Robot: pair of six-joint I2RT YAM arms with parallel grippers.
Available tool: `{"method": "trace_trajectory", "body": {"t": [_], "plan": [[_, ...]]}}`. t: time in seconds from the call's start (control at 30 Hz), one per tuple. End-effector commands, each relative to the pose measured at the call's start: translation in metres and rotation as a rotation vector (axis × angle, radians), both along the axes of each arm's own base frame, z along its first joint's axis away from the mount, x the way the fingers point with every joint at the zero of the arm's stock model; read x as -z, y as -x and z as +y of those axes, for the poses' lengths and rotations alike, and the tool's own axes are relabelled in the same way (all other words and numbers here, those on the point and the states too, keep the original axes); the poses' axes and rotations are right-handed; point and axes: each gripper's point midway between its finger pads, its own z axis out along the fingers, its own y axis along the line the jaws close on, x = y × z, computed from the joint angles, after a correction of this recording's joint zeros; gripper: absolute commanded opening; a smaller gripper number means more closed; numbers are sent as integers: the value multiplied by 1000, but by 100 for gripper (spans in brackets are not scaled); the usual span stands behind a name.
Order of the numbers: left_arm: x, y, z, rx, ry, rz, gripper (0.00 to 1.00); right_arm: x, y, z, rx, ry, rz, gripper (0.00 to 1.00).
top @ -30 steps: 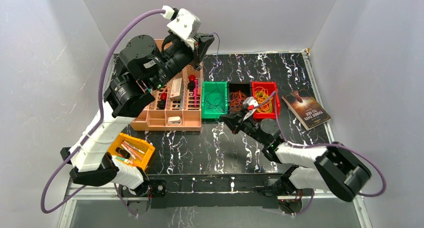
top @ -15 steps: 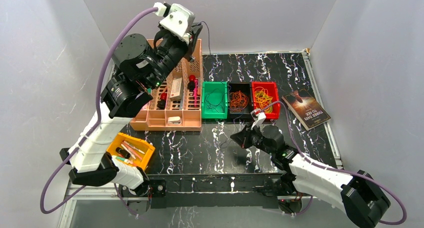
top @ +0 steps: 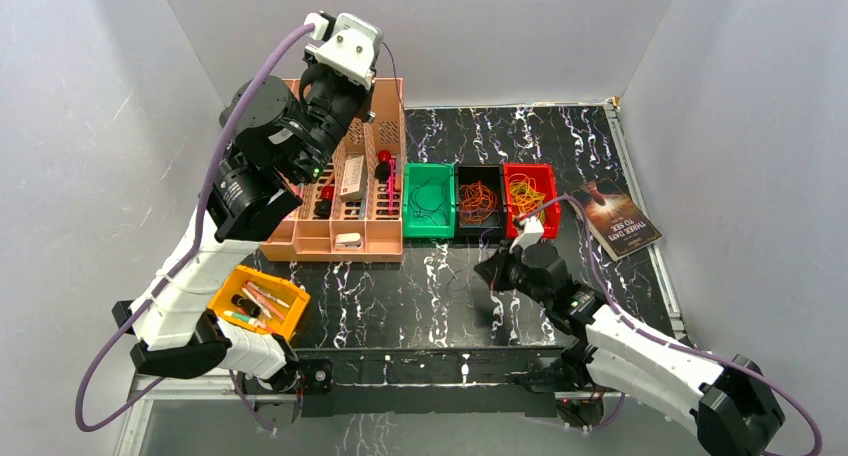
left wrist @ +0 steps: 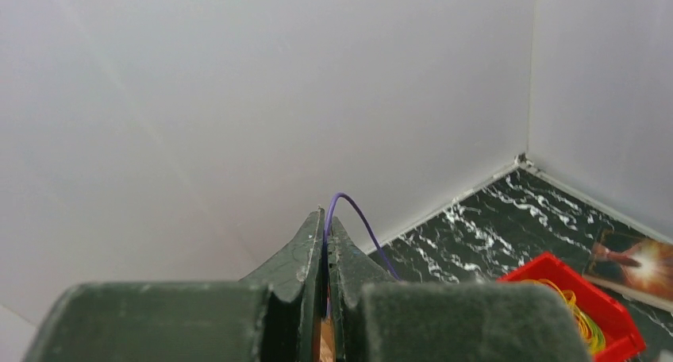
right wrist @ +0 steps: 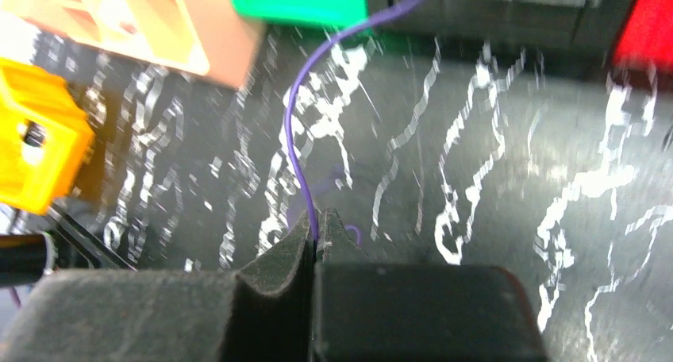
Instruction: Untangle the cables
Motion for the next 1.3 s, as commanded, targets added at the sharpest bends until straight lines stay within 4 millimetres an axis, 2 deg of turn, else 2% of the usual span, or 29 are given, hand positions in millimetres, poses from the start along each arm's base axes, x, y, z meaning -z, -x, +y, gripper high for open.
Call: {"method": "trace_trajectory", "body": {"t": [0.0, 0.1, 0.2, 0.37, 0.5, 0.63, 0.7, 0.73, 0.9, 1.07, 1.27], "plan": [[19, 5, 7, -6, 1, 51, 0, -98, -32, 6, 40, -66, -244, 0], [55, 0, -2, -7, -10, 134, 0, -130, -41, 3, 72, -69, -301, 0], [84, -2, -9, 8, 1, 191, 0, -152, -51, 4, 107, -68, -319, 0], [140, -7, -28, 29, -17, 308, 0, -182, -70, 21, 106, -91, -344, 0], [188, -24, -40, 25, -41, 402, 0, -200, -85, 38, 85, -133, -369, 0], [219, -40, -50, 87, -16, 489, 0, -222, -100, 53, 55, -178, -407, 0], [227, -46, -49, 109, 12, 516, 0, -225, -108, 58, 49, -190, -416, 0], [241, -52, -53, 120, 11, 547, 0, -226, -113, 58, 54, -195, -419, 0], [269, -68, -58, 153, 23, 604, 0, -217, -139, 56, 58, -247, -388, 0], [295, -78, -71, 199, 18, 651, 0, -217, -162, 42, 58, -317, -362, 0], [328, -93, -89, 232, -1, 695, 0, -224, -176, 24, 80, -338, -385, 0]]}}
